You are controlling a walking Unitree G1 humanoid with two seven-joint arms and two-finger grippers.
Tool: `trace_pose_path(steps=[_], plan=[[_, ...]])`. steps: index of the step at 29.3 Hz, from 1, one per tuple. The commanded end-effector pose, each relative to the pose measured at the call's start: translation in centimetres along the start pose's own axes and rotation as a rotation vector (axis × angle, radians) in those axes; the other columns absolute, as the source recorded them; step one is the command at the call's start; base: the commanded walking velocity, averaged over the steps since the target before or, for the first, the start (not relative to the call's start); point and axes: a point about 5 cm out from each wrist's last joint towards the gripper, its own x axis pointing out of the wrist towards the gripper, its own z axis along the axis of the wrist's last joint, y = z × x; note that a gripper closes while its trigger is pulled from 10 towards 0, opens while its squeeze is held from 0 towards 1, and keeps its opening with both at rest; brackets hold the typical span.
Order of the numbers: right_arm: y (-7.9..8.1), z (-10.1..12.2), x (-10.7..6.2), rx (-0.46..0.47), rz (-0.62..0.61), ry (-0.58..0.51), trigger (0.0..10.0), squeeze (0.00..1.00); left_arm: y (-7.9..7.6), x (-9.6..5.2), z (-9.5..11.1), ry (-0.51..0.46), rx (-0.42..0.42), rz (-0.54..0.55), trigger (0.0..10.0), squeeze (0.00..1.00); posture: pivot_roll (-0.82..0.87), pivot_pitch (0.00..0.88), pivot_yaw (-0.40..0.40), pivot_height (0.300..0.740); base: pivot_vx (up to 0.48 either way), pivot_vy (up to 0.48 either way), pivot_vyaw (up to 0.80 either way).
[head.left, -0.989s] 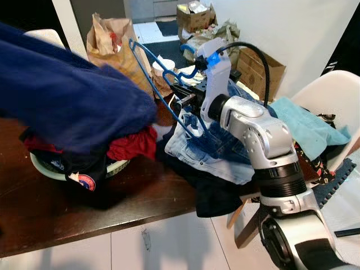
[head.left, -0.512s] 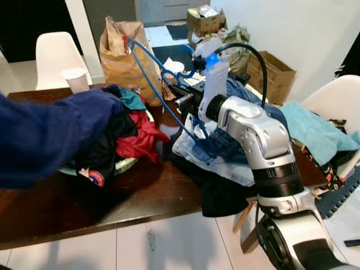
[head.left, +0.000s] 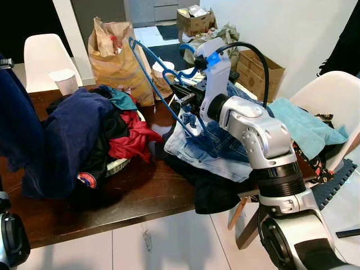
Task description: Hang hanger
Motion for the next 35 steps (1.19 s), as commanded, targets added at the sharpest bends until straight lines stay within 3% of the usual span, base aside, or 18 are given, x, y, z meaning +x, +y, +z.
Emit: trace_pose_path(steps=[1, 2, 5, 8, 9, 10, 11, 12, 13, 14, 15, 17, 23, 25, 26, 30, 33, 35], plan=[[0.0, -0.1, 0.0, 0.003, -0.005, 0.002, 10.0, 0.00, 1.9, -0.1, -0.7, 0.036, 0.096, 0.030, 2.9, 0.00, -0.09, 0.067, 0.021, 0.740, 0.000, 0.000, 0.00], [-0.1, -0.1, 0.0, 0.002, -0.011, 0.004, 10.0, 0.00, 2.5, -0.1, -1.6, 0.075, 0.149, 0.023, 4.2, 0.00, -0.09, 0.069, 0.018, 0.740, 0.000, 0.000, 0.00], [-0.3, -0.1, 0.0, 0.000, -0.019, 0.004, 10.0, 0.00, 3.7, 0.1, -2.3, 0.115, 0.228, 0.030, 4.7, 0.00, -0.10, 0.071, 0.021, 0.740, 0.000, 0.000, 0.00], [-0.3, -0.1, 0.0, 0.000, -0.019, 0.004, 10.0, 0.00, 3.7, 0.1, -2.3, 0.115, 0.228, 0.030, 4.7, 0.00, -0.10, 0.071, 0.021, 0.740, 0.000, 0.000, 0.00], [-0.4, 0.0, -0.1, 0.000, -0.024, 0.002, 10.0, 0.00, 5.2, 0.5, -1.8, 0.119, 0.269, 0.078, 4.8, 0.00, -0.10, 0.071, 0.024, 0.740, 0.000, 0.000, 0.00], [-0.4, 0.0, -0.1, 0.000, -0.024, 0.002, 10.0, 0.00, 5.2, 0.5, -1.8, 0.119, 0.269, 0.078, 4.8, 0.00, -0.10, 0.071, 0.024, 0.740, 0.000, 0.000, 0.00], [-0.5, 0.0, -0.1, -0.001, -0.029, 0.001, 10.0, 0.00, 7.1, 1.0, -0.9, 0.116, 0.297, 0.150, 5.7, 0.00, -0.10, 0.074, 0.028, 0.740, 0.000, 0.000, 0.00], [-0.5, 0.0, -0.1, -0.001, -0.029, 0.001, 10.0, 0.00, 7.1, 1.0, -0.9, 0.116, 0.297, 0.150, 5.7, 0.00, -0.10, 0.074, 0.028, 0.740, 0.000, 0.000, 0.00], [-0.6, 0.0, -0.2, 0.000, -0.034, 0.001, 10.0, 0.00, 9.3, 1.1, 0.1, 0.119, 0.323, 0.239, 8.9, 0.00, -0.10, 0.075, 0.029, 0.740, 0.000, 0.000, 0.00], [-0.6, 0.0, -0.2, 0.000, -0.034, 0.001, 10.0, 0.00, 9.3, 1.1, 0.1, 0.119, 0.323, 0.239, 8.9, 0.00, -0.10, 0.075, 0.029, 0.740, 0.000, 0.000, 0.00], [-0.6, 0.0, -0.3, 0.002, -0.037, 0.001, 10.0, 0.00, 10.8, 1.1, 0.7, 0.126, 0.308, 0.297, 10.0, 0.00, -0.09, 0.079, 0.031, 0.740, 0.000, 0.000, 0.00], [-0.7, 0.0, -0.3, 0.003, -0.040, 0.001, 10.0, 0.00, 11.3, 1.0, 0.9, 0.126, 0.297, 0.311, 10.0, 0.00, -0.09, 0.079, 0.030, 0.740, 0.000, 0.000, 0.00], [-0.5, 0.0, -0.2, 0.005, -0.038, -0.001, 10.0, 0.00, 9.7, 1.0, 0.4, 0.107, 0.264, 0.198, 10.0, 0.00, -0.09, 0.080, 0.024, 0.740, 0.000, 0.000, 0.00], [-0.5, 0.1, -0.1, 0.004, -0.035, -0.003, 10.0, 0.00, 7.0, 1.2, 0.2, 0.076, 0.206, 0.066, 10.0, 0.00, -0.09, 0.080, 0.021, 0.740, 0.000, 0.000, 0.00], [-0.5, 0.1, -0.1, 0.004, -0.035, -0.003, 10.0, 0.00, 7.0, 1.2, 0.2, 0.076, 0.206, 0.066, 10.0, 0.00, -0.09, 0.080, 0.021, 0.740, 0.000, 0.000, 0.00], [-0.6, 0.2, -0.1, 0.002, -0.035, -0.004, 10.0, 0.00, 4.1, 1.4, 0.4, 0.036, 0.168, -0.089, 10.0, 0.00, -0.09, 0.079, 0.023, 0.740, 0.000, 0.000, 0.00], [-0.7, 0.1, -0.2, 0.004, -0.042, -0.006, 10.0, 0.00, -1.3, 1.8, 1.9, -0.049, 0.100, -0.350, 10.0, 0.00, -0.09, 0.079, 0.027, 0.740, 0.000, 0.000, 0.00], [-0.7, 0.1, -0.3, 0.005, -0.043, -0.006, 10.0, 0.00, -2.5, 1.7, 2.3, -0.067, 0.086, -0.409, 10.0, 0.00, -0.09, 0.079, 0.027, 0.740, 0.000, 0.000, 0.00]])
